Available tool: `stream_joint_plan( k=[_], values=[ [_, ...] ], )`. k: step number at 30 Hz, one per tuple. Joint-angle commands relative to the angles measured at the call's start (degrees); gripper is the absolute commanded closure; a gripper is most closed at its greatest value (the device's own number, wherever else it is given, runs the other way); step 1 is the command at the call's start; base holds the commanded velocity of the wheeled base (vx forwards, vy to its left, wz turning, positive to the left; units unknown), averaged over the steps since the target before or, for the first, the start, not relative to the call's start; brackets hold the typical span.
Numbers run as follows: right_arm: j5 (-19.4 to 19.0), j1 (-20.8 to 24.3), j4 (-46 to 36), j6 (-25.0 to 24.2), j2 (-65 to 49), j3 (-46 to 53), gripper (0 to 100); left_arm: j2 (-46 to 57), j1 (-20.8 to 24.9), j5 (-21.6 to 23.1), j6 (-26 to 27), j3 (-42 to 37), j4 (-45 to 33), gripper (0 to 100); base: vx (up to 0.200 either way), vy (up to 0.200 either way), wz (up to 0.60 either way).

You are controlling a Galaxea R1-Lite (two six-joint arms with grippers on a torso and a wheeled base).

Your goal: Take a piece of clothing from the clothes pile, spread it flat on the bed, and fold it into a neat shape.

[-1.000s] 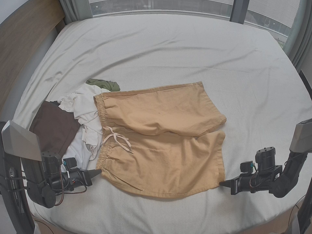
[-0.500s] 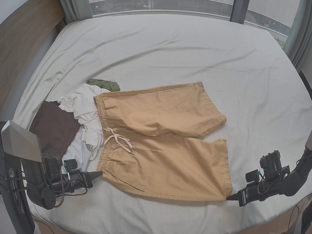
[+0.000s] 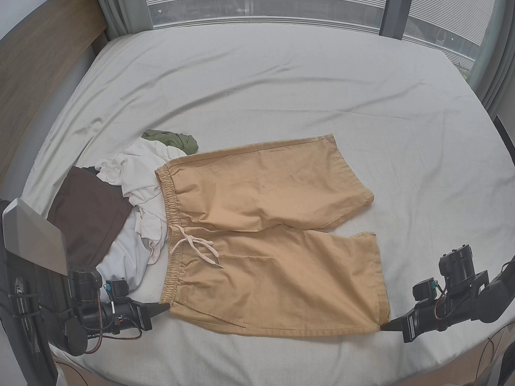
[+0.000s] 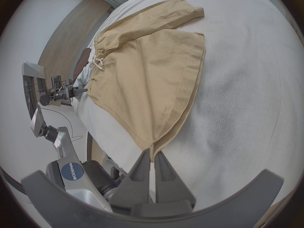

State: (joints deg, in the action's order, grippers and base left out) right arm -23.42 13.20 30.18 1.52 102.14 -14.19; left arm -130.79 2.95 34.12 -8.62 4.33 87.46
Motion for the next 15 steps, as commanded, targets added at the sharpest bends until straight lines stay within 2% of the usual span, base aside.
stream_joint_plan(
  k=[1, 11, 15],
  values=[
    [0.0, -0.3, 0.1, 0.8, -0.2, 0.7, 100, 0.0, 0.1, 0.1, 2.1, -2.7, -0.1, 100, 0.000, 0.000, 0.00],
    [0.0, -0.5, -7.9, 4.8, -2.8, 1.7, 100, 0.8, -0.4, 0.0, 6.9, -4.2, -4.9, 100, 0.000, 0.000, 0.00],
    [0.0, -0.4, -11.2, 5.9, -4.6, 1.6, 100, 3.0, -0.4, 0.0, 8.4, -4.2, -9.5, 100, 0.000, 0.000, 0.00]
  ],
)
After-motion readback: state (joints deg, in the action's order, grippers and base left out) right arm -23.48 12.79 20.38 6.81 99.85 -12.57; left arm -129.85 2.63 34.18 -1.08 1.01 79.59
